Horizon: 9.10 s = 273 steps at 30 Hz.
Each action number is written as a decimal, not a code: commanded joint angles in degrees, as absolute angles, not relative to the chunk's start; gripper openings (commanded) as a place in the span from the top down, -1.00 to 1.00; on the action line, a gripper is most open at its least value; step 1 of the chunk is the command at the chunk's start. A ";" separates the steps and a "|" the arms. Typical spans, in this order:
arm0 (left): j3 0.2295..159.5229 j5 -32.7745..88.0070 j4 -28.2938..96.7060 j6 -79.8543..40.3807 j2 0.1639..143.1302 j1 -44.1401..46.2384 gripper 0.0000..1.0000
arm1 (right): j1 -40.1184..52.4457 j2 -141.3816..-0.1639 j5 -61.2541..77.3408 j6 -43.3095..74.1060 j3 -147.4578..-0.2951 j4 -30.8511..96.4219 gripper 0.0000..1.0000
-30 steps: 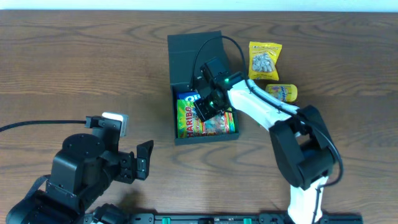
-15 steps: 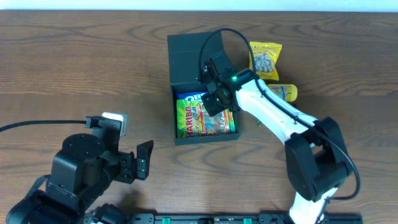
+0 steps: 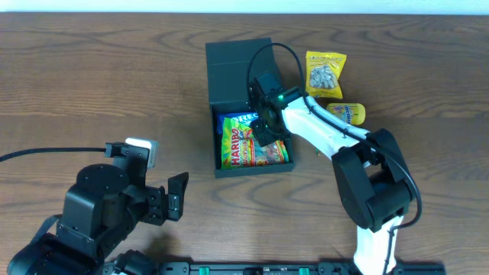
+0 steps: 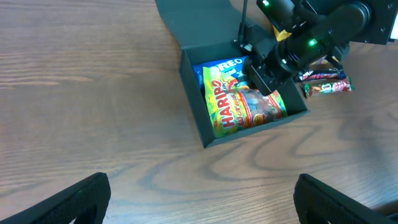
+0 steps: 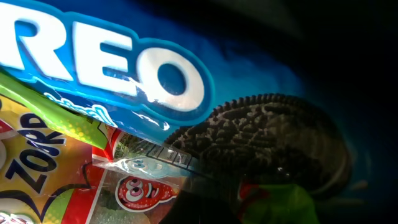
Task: Pack container
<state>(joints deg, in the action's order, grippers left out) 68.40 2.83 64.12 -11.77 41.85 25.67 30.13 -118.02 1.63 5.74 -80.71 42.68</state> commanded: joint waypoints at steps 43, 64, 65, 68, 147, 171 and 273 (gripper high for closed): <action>69.71 3.01 64.29 -11.75 41.71 25.54 -0.91 | 34.59 -122.28 24.93 -1.61 -80.77 34.24 0.97; 69.69 2.35 64.25 -11.73 41.71 25.52 -0.91 | 27.07 -110.13 2.61 4.10 -81.25 44.38 0.97; 69.69 2.37 64.23 -11.73 41.71 25.52 -0.91 | 27.07 -110.30 1.72 4.78 -81.12 44.38 0.97; 69.71 2.39 64.27 -11.75 41.71 25.52 -0.91 | 27.07 -111.04 -0.34 5.78 -80.55 44.45 0.97; 69.69 2.39 64.47 -11.73 41.71 25.54 -0.91 | 30.06 -105.80 21.30 2.87 -83.74 35.51 0.98; 69.69 2.42 64.51 -11.75 41.71 25.54 -0.91 | 1.69 -109.08 -0.23 9.85 -83.61 56.75 -0.98; 69.69 1.06 63.61 -11.35 41.71 25.54 -0.90 | -4.99 -119.98 8.45 72.66 -96.27 54.37 0.21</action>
<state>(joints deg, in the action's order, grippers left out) 68.40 2.11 63.68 -11.75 41.85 25.67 -3.53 -120.03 8.23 77.30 -90.89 52.60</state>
